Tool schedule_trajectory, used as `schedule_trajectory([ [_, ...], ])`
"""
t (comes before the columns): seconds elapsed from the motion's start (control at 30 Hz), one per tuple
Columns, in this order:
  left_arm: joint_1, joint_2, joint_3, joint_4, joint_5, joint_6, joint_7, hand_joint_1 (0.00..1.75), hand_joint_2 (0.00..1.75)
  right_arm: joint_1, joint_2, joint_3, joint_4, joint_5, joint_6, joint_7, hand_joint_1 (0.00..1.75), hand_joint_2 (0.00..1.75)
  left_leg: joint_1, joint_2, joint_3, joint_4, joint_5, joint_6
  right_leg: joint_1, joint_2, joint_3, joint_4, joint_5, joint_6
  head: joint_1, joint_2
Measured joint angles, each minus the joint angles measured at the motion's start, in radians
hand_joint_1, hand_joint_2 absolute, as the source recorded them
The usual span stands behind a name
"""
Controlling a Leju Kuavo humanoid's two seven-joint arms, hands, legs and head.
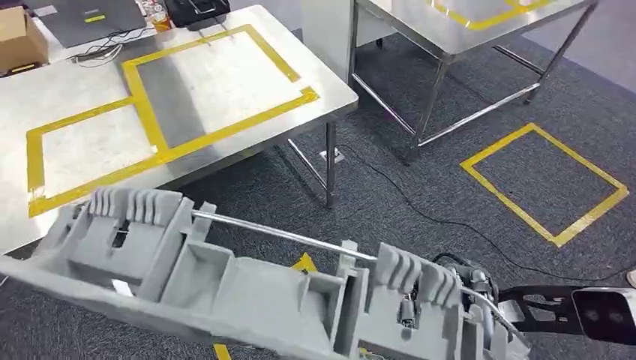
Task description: Take the parts from the cabinet and place them on the table.
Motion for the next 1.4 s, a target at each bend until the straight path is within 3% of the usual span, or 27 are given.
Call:
schedule_trajectory([
  [0.1,0.001,0.000,0.002,0.000,0.000,0.002,0.000,0.00,1.75,-0.001,0.005,0.001,-0.001,-0.002,0.000,0.003,1.73,1.75,-0.002,-0.040,-0.002,-0.013,0.004,0.005,0.003,-0.038,0.016,-0.012,-0.004,0.010,-0.002,0.000],
  [0.13,0.002,-0.001,0.002,0.000,-0.002,0.001,0.001,0.00,1.75,-0.002,0.006,0.000,-0.003,-0.002,0.000,0.004,1.73,1.75,0.017,-0.053,0.024,-0.033,0.017,0.006,0.000,-0.013,0.011,-0.005,-0.011,0.015,0.000,0.000],
  [0.17,0.001,-0.003,0.002,0.000,-0.002,0.001,0.000,0.00,1.75,-0.002,0.005,0.002,-0.005,-0.002,0.000,0.005,1.73,1.75,0.018,-0.067,0.031,-0.042,0.020,0.010,-0.003,0.047,0.005,0.023,-0.026,0.013,0.003,0.000],
  [0.2,-0.003,-0.002,0.002,0.000,-0.001,0.001,0.000,0.00,1.75,0.000,0.004,0.002,-0.006,-0.005,0.000,0.004,1.73,1.75,0.019,-0.079,0.031,-0.042,0.024,0.014,-0.005,0.079,-0.026,0.089,-0.053,0.009,0.005,0.000],
  [0.27,-0.007,-0.004,0.002,0.000,0.000,-0.005,0.001,0.00,1.75,0.003,0.001,0.000,-0.006,-0.007,0.000,0.004,1.73,1.75,0.021,-0.112,0.030,-0.042,0.024,0.014,-0.010,0.099,-0.110,0.246,-0.107,0.009,0.009,0.000],
  [0.3,-0.007,-0.005,0.002,0.000,0.001,-0.006,0.001,0.00,1.75,0.003,0.000,0.000,-0.006,-0.008,0.000,0.004,1.73,1.75,0.023,-0.130,0.030,-0.041,0.023,0.013,-0.012,0.099,-0.145,0.302,-0.115,0.016,0.008,0.000],
  [0.37,-0.005,-0.006,0.002,0.000,0.001,-0.011,0.002,0.00,1.75,0.002,-0.001,0.000,-0.006,-0.009,0.002,0.004,1.73,1.75,0.027,-0.161,0.035,-0.040,0.021,0.010,-0.020,0.100,-0.137,0.246,-0.070,0.040,0.008,0.000],
  [0.43,-0.004,-0.007,0.003,0.000,0.001,-0.018,0.005,0.00,1.75,0.002,-0.002,0.000,-0.006,-0.013,0.002,0.005,1.73,1.75,0.033,-0.182,0.037,-0.032,0.015,-0.001,-0.031,0.106,-0.063,0.060,0.019,0.068,0.011,0.000],
  [0.47,-0.003,-0.006,0.003,-0.001,0.001,-0.019,0.005,0.00,1.75,0.000,-0.003,0.000,-0.005,-0.014,0.002,0.005,1.73,1.75,0.031,-0.192,0.031,-0.025,0.009,-0.009,-0.037,0.112,-0.044,0.000,0.040,0.070,0.016,0.000],
  [0.5,-0.002,-0.005,0.005,-0.001,0.000,-0.019,0.007,0.00,1.75,0.000,-0.003,0.000,-0.006,-0.017,0.002,0.005,1.73,1.75,0.027,-0.198,0.027,-0.013,0.001,-0.020,-0.031,0.114,-0.045,-0.001,0.044,0.051,0.016,0.000],
  [0.6,0.006,-0.005,0.010,-0.001,-0.003,-0.019,0.007,0.00,1.75,0.000,-0.003,0.000,-0.005,-0.027,0.002,0.004,1.73,1.75,0.033,-0.197,0.025,-0.019,0.001,-0.033,-0.023,0.113,-0.043,0.001,0.047,0.027,0.016,0.000],
  [0.63,0.006,-0.003,0.013,-0.002,-0.003,-0.018,0.007,0.00,1.75,0.000,-0.002,0.000,-0.005,-0.029,0.002,0.004,1.73,1.75,0.036,-0.195,0.026,-0.015,-0.005,-0.037,-0.035,0.111,-0.039,-0.003,0.049,0.021,0.015,0.000],
  [0.67,0.006,-0.005,0.013,-0.002,-0.003,-0.018,0.006,0.00,1.75,0.000,-0.002,0.000,-0.005,-0.031,0.002,0.004,1.73,1.75,0.031,-0.159,0.016,0.008,-0.020,-0.042,-0.033,0.109,-0.035,-0.003,0.046,0.016,0.013,0.000],
  [0.73,0.002,-0.004,0.013,-0.002,-0.003,-0.018,0.006,0.00,1.75,0.001,-0.001,0.000,-0.005,-0.034,0.002,0.004,1.73,1.75,0.034,-0.110,-0.046,0.139,-0.089,-0.051,-0.028,0.104,-0.033,-0.002,0.043,0.007,0.003,0.000],
  [0.8,0.002,-0.005,0.013,-0.002,-0.005,-0.018,0.005,0.00,1.75,0.002,-0.002,0.000,-0.005,-0.034,0.002,0.005,1.73,1.75,0.036,-0.101,-0.122,0.284,-0.140,-0.054,-0.024,0.098,-0.033,-0.002,0.041,0.004,0.003,0.000],
  [0.83,0.002,-0.005,0.013,-0.002,-0.005,-0.018,0.005,0.00,1.75,0.002,-0.002,0.000,-0.005,-0.032,0.002,0.005,1.73,1.75,0.036,-0.101,-0.133,0.301,-0.132,-0.053,-0.023,0.097,-0.032,-0.002,0.040,0.003,0.003,0.000],
  [0.87,0.003,-0.004,0.014,-0.002,-0.005,-0.018,0.005,0.00,1.75,0.001,-0.002,0.000,-0.005,-0.031,0.002,0.005,1.73,1.75,0.036,-0.101,-0.118,0.263,-0.102,-0.050,-0.021,0.096,-0.030,-0.002,0.039,0.002,0.003,0.000],
  [0.93,0.002,-0.002,0.014,-0.002,-0.006,-0.018,0.003,0.00,1.75,0.000,-0.002,0.000,-0.005,-0.031,0.002,0.005,1.73,1.75,0.033,-0.100,-0.033,0.091,-0.014,-0.037,-0.017,0.096,-0.024,-0.003,0.037,0.001,0.002,0.000],
  [0.97,0.002,-0.001,0.014,-0.003,-0.006,-0.017,0.003,0.00,1.75,0.000,-0.001,0.000,-0.005,-0.031,0.002,0.005,1.73,1.75,0.027,-0.092,0.010,0.007,0.012,-0.025,-0.017,0.096,-0.022,-0.004,0.035,0.003,0.002,0.000],
  [1.0,0.001,0.002,0.016,-0.003,-0.007,-0.017,0.002,0.00,1.75,0.000,-0.001,0.000,-0.005,-0.031,0.002,0.005,1.73,1.75,0.023,-0.084,0.017,-0.004,-0.009,-0.023,-0.012,0.094,-0.023,-0.005,0.035,0.005,0.004,0.000],
  [1.1,-0.003,0.003,0.017,-0.003,-0.009,-0.018,0.002,0.00,1.75,-0.002,-0.002,0.000,-0.005,-0.031,0.002,0.005,1.73,1.75,0.014,-0.088,0.016,-0.011,-0.007,-0.015,-0.014,0.089,-0.021,-0.011,0.034,0.017,0.003,0.000],
  [1.13,-0.003,0.003,0.018,-0.004,-0.009,-0.018,0.001,0.00,1.75,-0.005,-0.002,0.000,-0.006,-0.031,0.002,0.005,1.73,1.75,0.015,-0.091,0.031,-0.026,-0.001,-0.007,-0.010,0.087,-0.014,-0.017,0.034,0.026,0.002,0.000],
  [1.17,-0.001,0.002,0.018,-0.004,-0.011,-0.018,0.002,0.00,1.75,-0.005,-0.002,-0.001,-0.007,-0.030,0.002,0.005,1.73,1.75,0.027,-0.092,0.047,-0.046,0.010,-0.003,-0.012,0.089,-0.019,-0.004,0.028,0.026,0.005,0.000],
  [1.2,-0.004,0.001,0.018,-0.004,-0.012,-0.018,0.002,0.00,1.75,-0.007,-0.003,-0.001,-0.008,-0.029,0.002,0.005,1.73,1.75,0.026,-0.095,0.055,-0.056,0.015,0.003,-0.009,0.094,-0.036,0.032,0.007,0.023,0.006,0.000],
  [1.3,-0.007,-0.003,0.022,-0.004,-0.015,-0.018,0.003,0.00,1.75,-0.004,-0.005,-0.005,-0.007,-0.024,0.002,0.005,1.73,1.75,0.026,-0.103,0.053,-0.056,0.015,0.007,-0.013,0.099,-0.154,0.256,-0.076,0.019,0.007,0.000],
  [1.33,-0.006,-0.003,0.024,-0.004,-0.016,-0.017,0.004,0.00,1.75,-0.004,-0.005,-0.005,-0.007,-0.023,0.002,0.005,1.73,1.75,0.026,-0.105,0.053,-0.055,0.014,0.006,-0.015,0.099,-0.176,0.290,-0.076,0.027,0.007,0.000],
  [1.4,-0.006,-0.005,0.026,-0.003,-0.018,-0.016,0.005,0.00,1.75,-0.004,-0.006,-0.008,-0.007,-0.016,0.003,0.005,1.73,1.75,0.029,-0.113,0.055,-0.054,0.011,0.003,-0.024,0.099,-0.145,0.204,-0.027,0.052,0.008,0.000],
])
